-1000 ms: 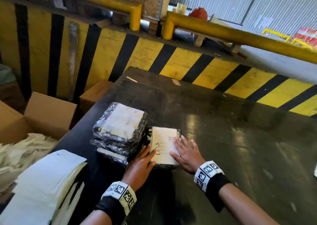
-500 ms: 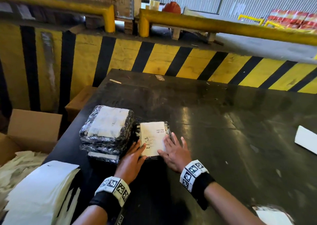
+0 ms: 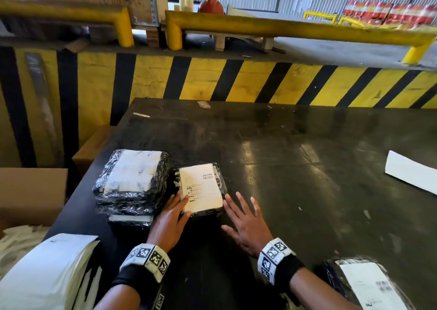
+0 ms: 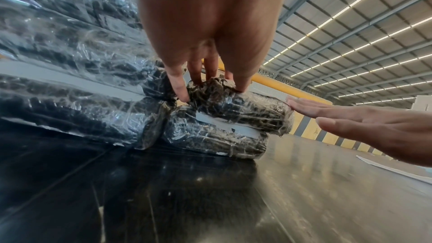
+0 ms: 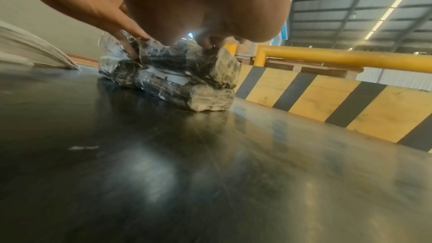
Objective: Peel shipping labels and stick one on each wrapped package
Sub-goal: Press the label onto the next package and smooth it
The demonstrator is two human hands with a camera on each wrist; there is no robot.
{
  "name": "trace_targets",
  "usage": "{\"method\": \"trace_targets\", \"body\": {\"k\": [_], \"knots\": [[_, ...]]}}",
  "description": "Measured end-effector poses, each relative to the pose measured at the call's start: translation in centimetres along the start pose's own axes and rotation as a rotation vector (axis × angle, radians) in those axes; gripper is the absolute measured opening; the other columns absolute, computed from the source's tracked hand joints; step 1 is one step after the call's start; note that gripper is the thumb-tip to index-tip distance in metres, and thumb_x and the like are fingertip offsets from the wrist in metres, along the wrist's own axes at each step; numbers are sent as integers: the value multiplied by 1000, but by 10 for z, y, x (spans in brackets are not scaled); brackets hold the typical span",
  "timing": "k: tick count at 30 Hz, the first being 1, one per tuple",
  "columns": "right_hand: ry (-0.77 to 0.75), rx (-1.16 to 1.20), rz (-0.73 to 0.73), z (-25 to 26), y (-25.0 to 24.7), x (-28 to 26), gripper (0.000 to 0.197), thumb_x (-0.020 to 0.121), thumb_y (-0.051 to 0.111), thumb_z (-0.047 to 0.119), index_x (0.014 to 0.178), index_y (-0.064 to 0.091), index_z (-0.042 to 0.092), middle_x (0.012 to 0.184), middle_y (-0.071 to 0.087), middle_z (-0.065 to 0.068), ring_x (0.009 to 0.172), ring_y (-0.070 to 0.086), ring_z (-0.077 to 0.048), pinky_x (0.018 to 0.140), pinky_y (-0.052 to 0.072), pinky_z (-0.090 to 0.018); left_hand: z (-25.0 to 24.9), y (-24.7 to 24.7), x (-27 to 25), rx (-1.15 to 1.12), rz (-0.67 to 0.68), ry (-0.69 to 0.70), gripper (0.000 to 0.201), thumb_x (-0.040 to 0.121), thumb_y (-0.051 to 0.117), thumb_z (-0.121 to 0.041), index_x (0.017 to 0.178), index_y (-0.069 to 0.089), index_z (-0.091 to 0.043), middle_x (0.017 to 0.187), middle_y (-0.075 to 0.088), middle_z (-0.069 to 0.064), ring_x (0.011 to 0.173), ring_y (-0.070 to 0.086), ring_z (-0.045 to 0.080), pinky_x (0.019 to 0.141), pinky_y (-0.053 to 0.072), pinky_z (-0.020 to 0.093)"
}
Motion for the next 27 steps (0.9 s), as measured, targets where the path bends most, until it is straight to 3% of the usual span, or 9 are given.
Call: {"method": "trace_targets", "body": {"k": [3,6,9,12,14,17,21,23,27], "knots": [[-5,121,-90,-1,-12,5,63,97,12,55,138,45,21,152,32,4,144,23,-22,112,0,-40,-12,1,-3,169,-2,3,52,99,45,-29,148,30,-22,156,17,-1,147,10,16,115,28,43],[22,247,-221,4,-28,24,65,93,7,48,143,38,21,156,24,5,146,15,-18,113,3,-34,-28,6,-4,324,-20,181,44,94,45,-29,136,49,-17,147,42,11,140,29,28,106,41,50],[52,296,-135,8,-26,48,65,91,1,43,148,24,25,159,11,6,147,6,-15,115,9,-40,-41,22,-4,498,72,300,49,88,38,-40,129,55,-20,138,54,6,135,41,29,103,42,48],[111,406,-62,12,-16,64,48,102,19,34,149,19,29,160,3,8,147,6,-16,115,10,-42,-45,28,-9,576,131,319,60,80,52,-45,134,48,-19,141,52,1,135,36,25,101,45,45],[134,473,-72,13,-9,67,47,102,23,33,149,19,32,160,1,11,146,9,-15,115,11,-41,-36,26,-18,600,139,306,70,75,66,-43,137,44,-19,146,46,1,137,36,25,108,37,47],[123,508,-99,10,-3,66,46,102,23,34,148,18,34,159,1,12,146,10,-13,114,11,-39,-17,21,-34,610,92,270,65,83,48,-40,143,36,-18,154,32,2,142,20,25,109,17,49],[117,528,-124,11,0,67,46,102,23,34,148,19,34,159,1,12,145,11,-11,114,12,-39,3,11,-57,641,84,207,65,84,38,-37,145,35,-13,154,31,3,143,17,24,113,8,46],[122,534,-126,12,1,67,46,102,23,34,148,19,33,159,1,12,145,11,-10,114,13,-40,3,3,-61,601,44,206,61,86,38,-35,142,40,-12,152,35,3,143,20,23,115,8,43],[132,536,-116,12,2,68,47,102,22,35,148,19,34,159,0,14,145,11,-9,114,12,-40,-15,-4,-39,428,-63,226,49,91,39,-35,131,55,-10,139,54,3,138,36,21,112,20,36]]}}
Point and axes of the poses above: each hand's wrist, its own x-axis towards the middle knuckle, its own y-axis out of the palm, z = x × y, the point moved 2 cm from there along x, towards the middle knuckle
